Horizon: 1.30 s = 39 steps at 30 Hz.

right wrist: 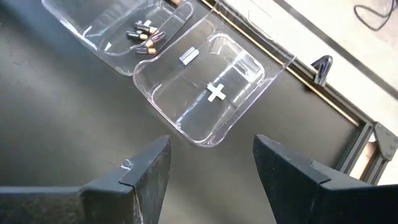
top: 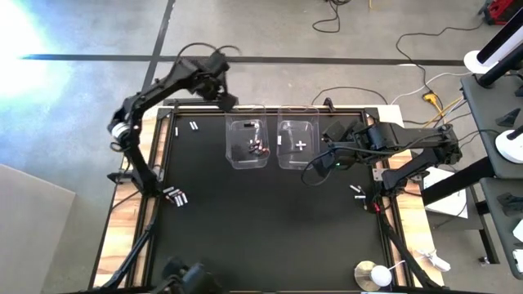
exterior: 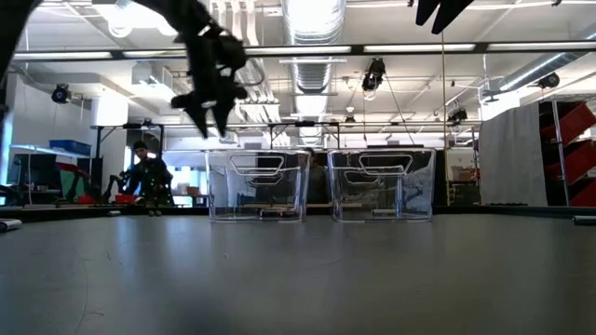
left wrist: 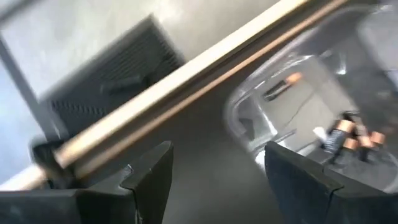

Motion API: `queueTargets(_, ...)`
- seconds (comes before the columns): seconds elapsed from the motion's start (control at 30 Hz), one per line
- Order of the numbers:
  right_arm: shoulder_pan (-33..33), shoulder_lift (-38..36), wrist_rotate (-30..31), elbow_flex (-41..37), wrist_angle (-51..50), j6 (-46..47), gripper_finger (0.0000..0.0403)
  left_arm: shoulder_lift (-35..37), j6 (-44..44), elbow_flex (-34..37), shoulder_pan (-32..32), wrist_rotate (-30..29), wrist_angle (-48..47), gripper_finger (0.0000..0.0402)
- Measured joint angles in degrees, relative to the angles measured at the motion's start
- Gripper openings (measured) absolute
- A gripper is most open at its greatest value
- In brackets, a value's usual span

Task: Sort batteries
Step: Put the white battery into the right transparent bin

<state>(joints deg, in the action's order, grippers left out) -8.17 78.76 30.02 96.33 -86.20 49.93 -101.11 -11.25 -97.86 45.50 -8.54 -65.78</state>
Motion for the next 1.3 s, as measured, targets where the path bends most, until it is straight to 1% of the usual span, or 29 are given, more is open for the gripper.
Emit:
queueTargets(0.13, 0.7, 0.1, 0.0, 0.0, 0.3, -1.1, 0.0219, 4.9, -4.1, 13.9, 3.9, -0.1, 7.4, 0.0229)
queueTargets(0.23, 1.9, 0.1, 0.1, 0.0, 2.2, -1.1, 0.0219, 7.5, -6.3, 22.9, 6.1, -0.2, 14.0, 0.0229)
queueTargets(0.33, 3.4, 0.1, 0.0, 0.0, 5.4, -1.1, 0.0219, 9.3, -10.1, 29.9, 7.8, -1.2, 20.1, 0.0229)
queueTargets(0.5, 4.8, 0.1, 0.0, 0.0, 9.9, -4.1, 0.0219, 10.0, -15.9, 38.2, 8.8, -6.5, 28.2, 0.0229)
queueTargets(0.57, 5.2, 0.1, 0.0, 0.0, 11.4, -4.8, 0.0219, 9.8, -17.5, 40.4, 8.9, -7.6, 30.9, 0.0229)
queueTargets(0.73, 5.5, 0.1, 0.0, 0.0, 14.1, -6.3, 0.0219, 8.9, -21.4, 44.3, 9.3, -7.5, 34.7, 0.0229)
queueTargets(0.87, 5.8, 0.1, 0.0, 0.0, 16.1, -6.5, 0.0219, 8.7, -21.5, 46.3, 9.4, -7.4, 36.6, 0.0229)
queueTargets(1.03, 5.9, 0.6, 0.0, 0.0, 18.0, -5.6, 0.0219, 8.5, -21.5, 46.5, 9.5, -7.5, 38.4, 0.0229)
queueTargets(1.13, 5.9, 1.7, 0.0, 0.0, 18.1, -5.8, 0.0219, 8.2, -23.1, 46.6, 9.5, -7.5, 39.2, 0.0229)
queueTargets(1.3, 6.9, 3.6, 0.0, 0.0, 18.4, -11.7, 0.0219, 6.7, -26.2, 46.2, 9.5, -7.5, 40.4, 0.0229)
